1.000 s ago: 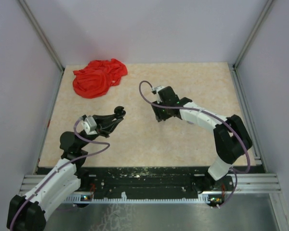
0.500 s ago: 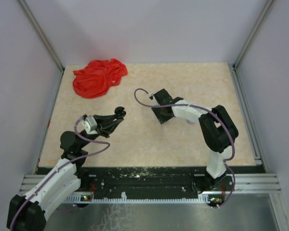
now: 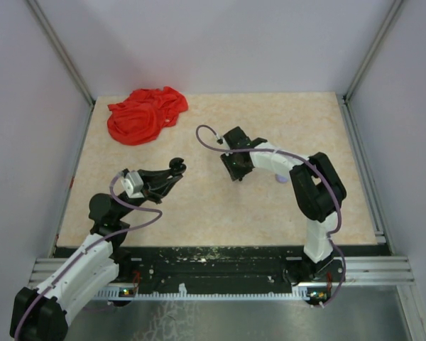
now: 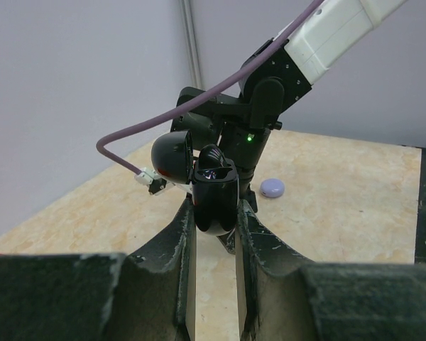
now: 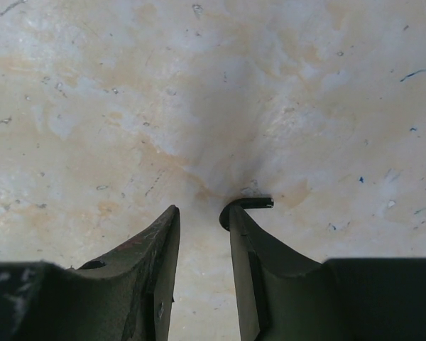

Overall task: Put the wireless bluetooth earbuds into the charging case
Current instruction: Adjust the earbud at the center of the board, then pick up the earbud from the center of the board, then place the earbud in the charging case.

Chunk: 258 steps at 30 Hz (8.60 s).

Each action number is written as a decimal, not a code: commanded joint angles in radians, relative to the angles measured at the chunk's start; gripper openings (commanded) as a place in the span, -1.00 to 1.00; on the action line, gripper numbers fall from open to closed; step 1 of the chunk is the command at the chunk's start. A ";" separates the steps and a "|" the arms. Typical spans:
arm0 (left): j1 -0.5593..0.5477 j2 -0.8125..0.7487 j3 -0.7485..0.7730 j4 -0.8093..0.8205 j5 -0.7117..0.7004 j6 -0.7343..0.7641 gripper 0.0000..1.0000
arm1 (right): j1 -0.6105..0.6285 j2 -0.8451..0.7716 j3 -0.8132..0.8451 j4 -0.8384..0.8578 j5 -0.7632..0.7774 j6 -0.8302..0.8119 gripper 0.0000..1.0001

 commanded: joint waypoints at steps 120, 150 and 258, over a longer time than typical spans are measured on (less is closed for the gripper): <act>0.025 0.021 0.038 0.045 0.061 -0.055 -0.99 | -0.177 0.023 -0.078 0.239 -0.421 0.006 -0.42; 0.026 0.020 0.039 0.050 0.067 -0.056 -0.99 | 0.014 0.138 0.003 0.088 0.082 -0.078 -0.47; 0.003 0.310 0.105 0.443 -0.002 -0.378 -0.99 | 0.617 -0.591 -0.209 0.853 0.313 -0.302 -0.70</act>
